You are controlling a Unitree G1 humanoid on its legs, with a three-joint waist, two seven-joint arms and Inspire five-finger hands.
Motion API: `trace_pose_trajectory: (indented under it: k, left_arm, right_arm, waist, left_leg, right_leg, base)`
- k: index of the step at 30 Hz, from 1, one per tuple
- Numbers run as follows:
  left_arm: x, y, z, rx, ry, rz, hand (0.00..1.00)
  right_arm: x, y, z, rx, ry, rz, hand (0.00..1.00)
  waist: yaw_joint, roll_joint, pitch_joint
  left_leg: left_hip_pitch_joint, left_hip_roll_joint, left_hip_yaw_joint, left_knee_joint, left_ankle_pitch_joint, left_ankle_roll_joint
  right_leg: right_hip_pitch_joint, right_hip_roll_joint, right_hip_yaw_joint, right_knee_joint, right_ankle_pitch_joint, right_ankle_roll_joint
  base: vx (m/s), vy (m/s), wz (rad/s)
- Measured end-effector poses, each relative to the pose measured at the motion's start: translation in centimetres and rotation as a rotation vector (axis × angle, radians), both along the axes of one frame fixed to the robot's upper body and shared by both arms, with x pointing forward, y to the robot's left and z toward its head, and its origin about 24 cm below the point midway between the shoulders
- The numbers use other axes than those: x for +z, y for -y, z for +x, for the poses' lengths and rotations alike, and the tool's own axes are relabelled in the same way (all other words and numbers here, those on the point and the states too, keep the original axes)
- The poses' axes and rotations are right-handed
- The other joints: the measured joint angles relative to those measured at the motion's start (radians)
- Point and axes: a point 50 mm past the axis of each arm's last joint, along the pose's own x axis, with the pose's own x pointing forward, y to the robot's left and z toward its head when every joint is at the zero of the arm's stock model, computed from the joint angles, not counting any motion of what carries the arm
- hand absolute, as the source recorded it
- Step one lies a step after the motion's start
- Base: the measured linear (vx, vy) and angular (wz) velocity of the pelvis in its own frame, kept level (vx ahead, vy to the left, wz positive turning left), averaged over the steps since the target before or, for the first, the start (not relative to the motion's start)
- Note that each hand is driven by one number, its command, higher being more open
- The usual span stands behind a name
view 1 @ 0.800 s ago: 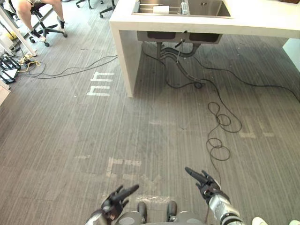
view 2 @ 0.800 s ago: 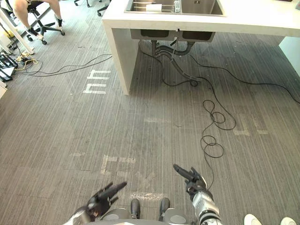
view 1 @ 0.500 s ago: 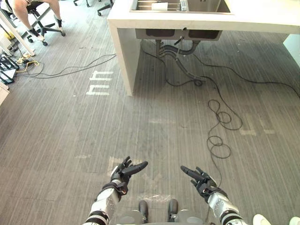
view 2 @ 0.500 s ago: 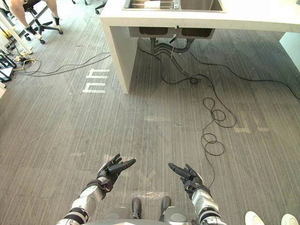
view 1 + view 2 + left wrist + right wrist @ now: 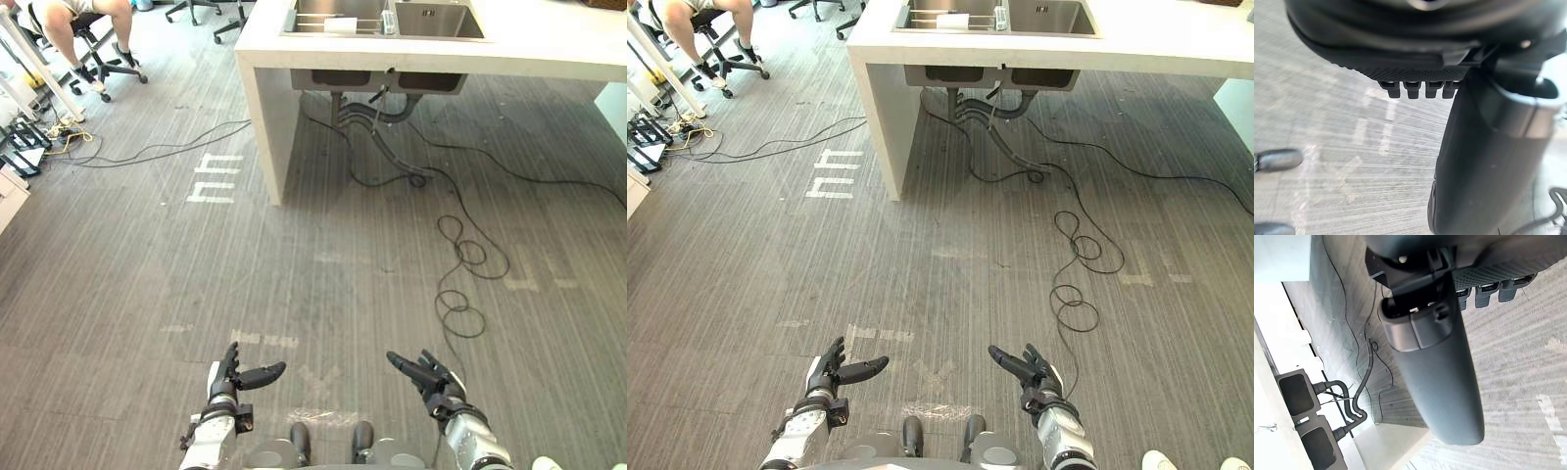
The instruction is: Walk over to the sink, pick up the cup, carry it to the dishwasher, place the cup inside the dishwasher, then close the dishwasher door
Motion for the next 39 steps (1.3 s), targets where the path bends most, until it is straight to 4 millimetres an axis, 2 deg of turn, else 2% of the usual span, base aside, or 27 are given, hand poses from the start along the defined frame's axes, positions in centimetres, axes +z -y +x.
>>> trace_pose_trajectory:
  k: [2, 6, 10, 13, 15, 17, 19, 20, 21, 24, 27, 29, 30, 31, 32, 33, 34, 35, 36, 37, 38, 39]
  left_arm:
    - [-0.2, 0.0, -0.5, -0.001, -0.011, -0.005, 1.0]
    - [-1.0, 0.0, -2.1, -0.008, -0.065, -0.043, 1.0]
    - [-3.3, 0.5, -5.4, 0.023, -0.234, -0.142, 1.0]
    - [-3.7, 0.6, -5.9, 0.068, -0.267, -0.188, 1.0]
    - [-4.0, 0.4, -6.4, 0.11, -0.31, -0.232, 1.0]
    - [-4.3, -0.1, -6.8, 0.189, -0.347, -0.283, 1.0]
    - [-4.4, -0.6, -6.6, 0.221, -0.366, -0.283, 1.0]
    - [-4.3, -1.3, -6.4, 0.236, -0.367, -0.272, 1.0]
    - [-4.1, -1.8, -5.8, 0.241, -0.353, -0.262, 1.0]
    - [-4.0, -1.8, -5.7, 0.252, -0.345, -0.277, 1.0]
    - [-3.5, -1.5, -4.5, 0.21, -0.304, -0.276, 1.0]
    - [-3.0, -1.2, -3.5, 0.188, -0.253, -0.278, 1.0]
    - [-2.8, -1.2, -3.2, 0.186, -0.236, -0.277, 1.0]
    - [-2.5, -1.2, -2.7, 0.181, -0.203, -0.279, 1.0]
    - [-2.2, -1.0, -2.2, 0.184, -0.176, -0.293, 1.0]
    - [-2.0, -0.7, -1.8, 0.176, -0.156, -0.301, 1.0]
    - [-1.6, -0.4, -1.2, 0.149, -0.13, -0.299, 1.0]
    - [-1.4, -0.1, -0.8, 0.129, -0.104, -0.296, 1.0]
    - [-1.3, 0.1, -0.7, 0.122, -0.1, -0.304, 1.0]
    - [-1.2, 0.4, -0.3, 0.115, -0.089, -0.315, 1.0]
    - [-1.3, 0.9, -0.1, 0.111, -0.092, -0.332, 1.0]
    - [-1.4, 1.4, -0.2, 0.12, -0.094, -0.357, 1.0]
  right_arm:
    - [-0.3, 0.0, -0.7, -0.01, -0.022, -0.003, 1.0]
    - [-0.9, -0.4, -2.0, -0.036, -0.06, 0.026, 1.0]
    - [-2.4, -1.3, -4.5, -0.109, -0.166, 0.127, 1.0]
    - [-3.0, -1.8, -6.2, -0.114, -0.221, 0.157, 1.0]
    - [-3.3, -1.9, -7.1, -0.136, -0.254, 0.185, 1.0]
    - [-3.4, -1.7, -7.4, -0.178, -0.267, 0.22, 1.0]
    - [-3.2, -1.6, -6.7, -0.2, -0.254, 0.239, 1.0]
    - [-3.2, -1.7, -6.2, -0.2, -0.251, 0.251, 1.0]
    - [-3.3, -1.9, -6.2, -0.195, -0.26, 0.259, 1.0]
    - [-3.2, -1.6, -6.0, -0.208, -0.227, 0.252, 1.0]
    - [-2.9, -1.7, -5.4, -0.196, -0.201, 0.243, 1.0]
    - [-2.6, -2.0, -4.7, -0.186, -0.171, 0.246, 1.0]
    - [-2.6, -2.1, -4.6, -0.194, -0.163, 0.252, 1.0]
    - [-2.6, -2.0, -4.6, -0.198, -0.158, 0.252, 1.0]
    - [-2.5, -1.7, -4.5, -0.202, -0.151, 0.243, 1.0]
    - [-2.3, -1.4, -4.2, -0.206, -0.14, 0.236, 1.0]
    - [-2.1, -1.2, -3.9, -0.207, -0.124, 0.234, 1.0]
    - [-2.0, -1.0, -3.8, -0.218, -0.111, 0.234, 1.0]
    - [-1.9, -0.8, -3.6, -0.229, -0.102, 0.234, 1.0]
    - [-1.7, -0.6, -3.0, -0.237, -0.087, 0.231, 1.0]
    - [-1.5, -0.2, -2.7, -0.238, -0.082, 0.227, 1.0]
    - [-1.5, 0.1, -2.8, -0.244, -0.087, 0.224, 1.0]
  waist:
    - [-0.001, -0.002, -0.005]
    - [-0.001, -0.008, -0.009]
    - [-0.002, -0.009, -0.03]
    - [-0.004, -0.012, -0.036]
    - [-0.006, -0.028, -0.046]
    - [-0.007, -0.043, -0.053]
    - [-0.008, -0.061, -0.043]
    - [-0.009, -0.072, -0.024]
    - [-0.011, -0.083, 0.003]
    - [-0.019, -0.076, 0.021]
    - [-0.03, -0.081, 0.036]
    - [-0.029, -0.087, 0.054]
    - [-0.03, -0.088, 0.061]
    - [-0.03, -0.094, 0.071]
    - [-0.03, -0.084, 0.083]
    - [-0.035, -0.067, 0.085]
    - [-0.038, -0.053, 0.077]
    - [-0.038, -0.036, 0.066]
    - [-0.038, -0.029, 0.062]
    - [-0.035, -0.025, 0.06]
    - [-0.041, -0.024, 0.059]
    - [-0.045, -0.021, 0.059]
  left_leg:
    - [0.007, 0.0, 0.013, -0.004, -0.002, 0.014]
    - [0.019, 0.0, 0.029, -0.012, -0.003, 0.019]
    - [0.038, -0.001, 0.055, -0.024, -0.004, 0.019]
    - [0.054, -0.006, 0.056, -0.028, -0.007, 0.023]
    - [0.056, -0.018, 0.058, -0.024, -0.022, 0.047]
    - [0.048, -0.035, 0.067, -0.005, -0.043, 0.074]
    - [0.017, -0.034, 0.08, 0.045, -0.068, 0.084]
    - [0.008, -0.026, 0.081, 0.089, -0.088, 0.092]
    - [0.01, -0.009, 0.073, 0.132, -0.112, 0.093]
    - [0.01, 0.028, 0.04, 0.183, -0.148, 0.079]
    - [0.013, 0.047, -0.006, 0.215, -0.182, 0.054]
    - [0.026, 0.054, -0.028, 0.262, -0.234, 0.02]
    - [0.032, 0.055, -0.035, 0.278, -0.253, 0.008]
    - [0.048, 0.054, -0.049, 0.31, -0.3, -0.013]
    - [0.065, 0.062, -0.061, 0.331, -0.335, -0.029]
    - [0.081, 0.082, -0.069, 0.324, -0.352, -0.045]
    - [0.107, 0.104, -0.076, 0.291, -0.362, -0.051]
    - [0.131, 0.127, -0.087, 0.262, -0.37, -0.05]
    - [0.134, 0.136, -0.104, 0.268, -0.365, -0.054]
    - [0.12, 0.145, -0.116, 0.314, -0.353, -0.068]
    - [0.081, 0.159, -0.121, 0.424, -0.315, -0.106]
    - [0.045, 0.167, -0.127, 0.534, -0.272, -0.12]
  right_leg:
    - [0.0, 0.002, 0.013, 0.003, -0.001, -0.001]
    - [0.0, 0.003, 0.027, 0.003, -0.001, -0.001]
    - [0.004, 0.005, 0.042, 0.005, -0.003, 0.003]
    - [-0.002, -0.006, 0.038, 0.049, -0.028, 0.01]
    - [-0.04, -0.03, 0.032, 0.145, -0.085, 0.025]
    - [-0.119, -0.075, 0.005, 0.307, -0.129, 0.065]
    - [-0.248, -0.129, -0.035, 0.536, -0.093, 0.016]
    - [-0.328, -0.165, -0.05, 0.686, -0.035, -0.013]
    - [-0.373, -0.176, -0.051, 0.784, -0.033, -0.013]
    - [-0.419, -0.175, -0.056, 0.797, -0.05, 0.008]
    - [-0.425, -0.164, -0.044, 0.539, -0.045, 0.023]
    - [-0.411, -0.152, -0.018, 0.3, -0.024, 0.045]
    - [-0.401, -0.152, -0.014, 0.262, -0.023, 0.046]
    - [-0.375, -0.159, -0.005, 0.208, -0.026, 0.048]
    - [-0.369, -0.161, -0.007, 0.231, 0.045, 0.056]
    - [-0.384, -0.155, -0.017, 0.295, 0.053, 0.054]
    - [-0.412, -0.141, -0.018, 0.374, 0.037, 0.029]
    - [-0.43, -0.112, -0.027, 0.431, -0.01, -0.045]
    - [-0.44, -0.103, -0.036, 0.454, -0.037, -0.068]
    - [-0.453, -0.092, -0.036, 0.494, -0.078, -0.077]
    - [-0.447, -0.088, -0.037, 0.53, -0.116, -0.077]
    - [-0.425, -0.084, -0.038, 0.542, -0.149, -0.079]
  base:
    - [-0.02, 0.011, -0.17]
    - [0.02, 0.011, -0.14]
    - [0.03, 0.013, -0.12]
    - [-0.01, 0.005, 0.0]
    - [-0.05, 0.026, 0.01]
    - [-0.05, 0.05, -0.15]
    - [-0.06, 0.053, -0.21]
    - [-0.01, 0.018, -0.03]
    - [0.03, -0.01, 0.07]
    - [0.1, -0.034, 0.29]
    - [0.27, -0.134, 0.44]
    - [0.31, -0.226, 0.26]
    - [0.35, -0.301, 0.3]
    - [0.38, -0.352, 0.27]
    - [0.38, -0.362, 0.29]
    - [0.4, -0.36, 0.21]
    - [0.42, -0.33, 0.15]
    - [0.44, -0.312, 0.07]
    - [0.47, -0.276, -0.07]
    - [0.47, -0.256, -0.11]
    - [0.56, -0.291, -0.13]
    - [0.45, -0.227, -0.07]
